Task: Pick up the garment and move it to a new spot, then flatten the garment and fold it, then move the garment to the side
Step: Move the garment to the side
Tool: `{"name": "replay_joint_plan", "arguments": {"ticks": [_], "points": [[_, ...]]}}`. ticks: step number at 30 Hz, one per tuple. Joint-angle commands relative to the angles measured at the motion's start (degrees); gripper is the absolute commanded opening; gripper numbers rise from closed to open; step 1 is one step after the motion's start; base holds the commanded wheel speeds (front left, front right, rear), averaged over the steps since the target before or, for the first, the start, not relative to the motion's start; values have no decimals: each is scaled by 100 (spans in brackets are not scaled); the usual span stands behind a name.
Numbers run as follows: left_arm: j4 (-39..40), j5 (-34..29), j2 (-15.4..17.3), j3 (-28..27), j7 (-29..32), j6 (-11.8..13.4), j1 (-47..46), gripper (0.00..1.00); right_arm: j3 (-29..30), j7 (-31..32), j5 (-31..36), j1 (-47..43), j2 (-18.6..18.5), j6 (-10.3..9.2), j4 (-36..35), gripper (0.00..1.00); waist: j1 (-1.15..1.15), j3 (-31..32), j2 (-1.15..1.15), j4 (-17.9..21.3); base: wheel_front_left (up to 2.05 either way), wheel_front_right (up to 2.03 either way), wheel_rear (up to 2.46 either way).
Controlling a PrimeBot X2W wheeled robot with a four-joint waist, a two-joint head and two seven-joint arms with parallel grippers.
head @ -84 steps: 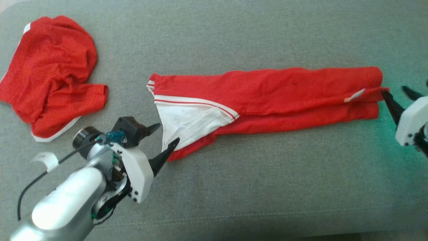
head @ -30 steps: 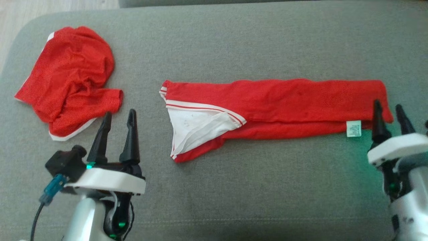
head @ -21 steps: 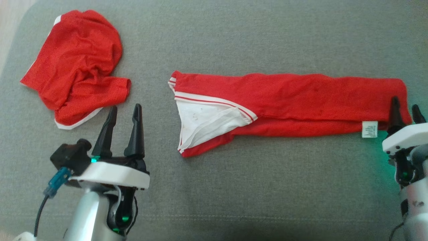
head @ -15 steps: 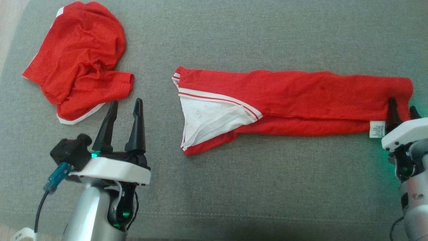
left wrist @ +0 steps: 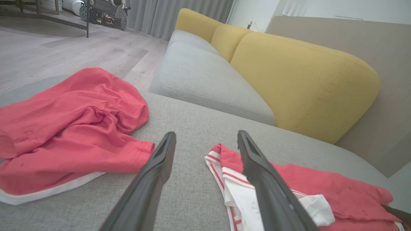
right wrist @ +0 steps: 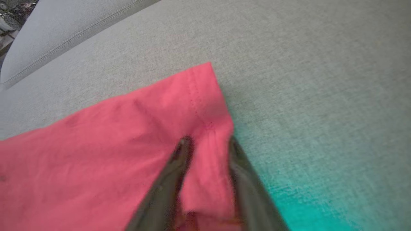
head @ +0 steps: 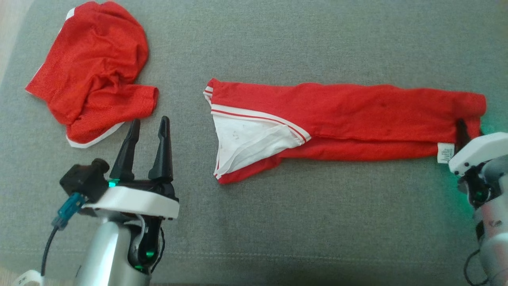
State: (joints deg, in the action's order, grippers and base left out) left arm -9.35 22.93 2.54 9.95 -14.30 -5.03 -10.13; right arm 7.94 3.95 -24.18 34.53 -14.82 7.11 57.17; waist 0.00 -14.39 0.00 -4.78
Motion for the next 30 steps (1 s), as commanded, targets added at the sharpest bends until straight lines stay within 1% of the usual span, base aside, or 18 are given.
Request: {"name": "replay_joint_plan", "arguments": {"ticks": [1,4,6,8,10,12,13,14,17,21,25,30], "points": [[193,1,34,-207,-70,34,-224,100,-240,85,-59,-56,8,37,-33,0,0,19,0,15,0,0,0],[195,3,34,-220,-70,41,-215,100,-413,0,-86,-99,-114,37,-106,0,0,55,0,42,0,0,0],[193,0,34,-220,-70,42,-205,100,-486,-140,49,-119,-314,37,-81,0,0,77,0,57,0,0,0],[188,-1,34,-220,-70,41,-200,100,-500,-281,183,-94,-462,37,-14,0,0,99,0,69,0,0,0],[182,0,34,-222,-70,41,-194,100,-482,-339,225,-68,-500,37,20,0,0,118,0,77,0,0,0],[175,2,34,-217,-70,39,-180,100,-463,-454,359,-11,-625,37,93,0,0,142,0,89,0,0,0],[177,3,34,-213,-70,39,-178,100,-463,-521,469,22,-714,37,136,0,0,142,0,94,0,0,0],[189,9,34,-213,-70,42,-178,100,-412,-657,728,97,-900,37,260,0,0,138,0,103,0,0,0],[192,14,34,-204,-70,44,-172,100,-195,-879,1113,248,-1138,37,482,0,0,128,0,116,0,0,0],[195,25,34,-200,-70,51,-180,100,220,-1206,1869,452,-1400,37,743,0,0,106,0,133,0,0,0],[189,44,34,-185,-70,54,-204,100,717,-1384,2501,595,-1359,37,869,0,0,91,0,154,0,0,0],[126,80,34,-152,-70,63,-188,100,1092,-1469,2952,687,-995,37,811,0,0,200,0,182,0,0,0]]}}
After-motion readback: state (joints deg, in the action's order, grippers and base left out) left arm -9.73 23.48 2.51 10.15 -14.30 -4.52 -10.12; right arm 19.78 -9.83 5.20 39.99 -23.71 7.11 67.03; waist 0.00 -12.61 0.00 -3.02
